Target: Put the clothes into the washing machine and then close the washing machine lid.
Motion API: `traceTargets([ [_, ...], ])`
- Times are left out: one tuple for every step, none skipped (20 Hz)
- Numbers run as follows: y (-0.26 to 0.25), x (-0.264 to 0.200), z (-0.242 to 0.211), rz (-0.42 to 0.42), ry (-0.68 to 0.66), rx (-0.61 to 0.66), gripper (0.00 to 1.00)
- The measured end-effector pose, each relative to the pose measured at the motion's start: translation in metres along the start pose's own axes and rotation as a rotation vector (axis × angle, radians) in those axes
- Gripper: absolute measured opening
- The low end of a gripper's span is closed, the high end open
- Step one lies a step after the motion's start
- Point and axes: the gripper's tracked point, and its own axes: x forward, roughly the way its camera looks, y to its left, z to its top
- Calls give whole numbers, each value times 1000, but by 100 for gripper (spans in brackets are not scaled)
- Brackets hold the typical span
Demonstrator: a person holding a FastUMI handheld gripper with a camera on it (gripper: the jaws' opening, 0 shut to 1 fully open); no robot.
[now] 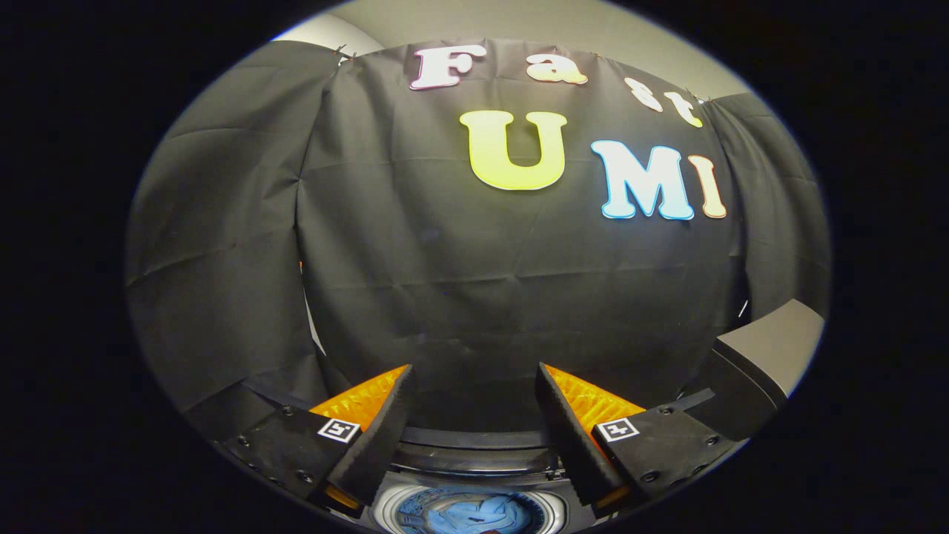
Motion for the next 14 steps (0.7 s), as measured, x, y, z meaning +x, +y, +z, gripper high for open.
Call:
traceTargets([
  [1, -6, -3, 0, -2, 1, 100],
  [2, -11, -6, 2, -3, -1, 100],
  [2, -16, -9, 2, -7, -1, 100],
  [3, -22, -11, 3, -9, -3, 100],
  [4, -26, -14, 4, -12, -4, 100],
  [4, -29, -16, 4, -13, -5, 100],
  [4, -32, -19, 6, -14, -8, 100],
  [4, -34, -20, 8, -13, -6, 100],
  [4, -38, -24, 11, -11, -5, 100],
  [5, -42, -27, 12, -10, -4, 100],
  [6, -47, -30, 14, -7, -4, 100],
  [7, -52, -35, 17, -4, -5, 100],
  [8, -59, -41, 22, 5, -3, 100],
  [9, -64, -48, 29, 19, 1, 100],
])
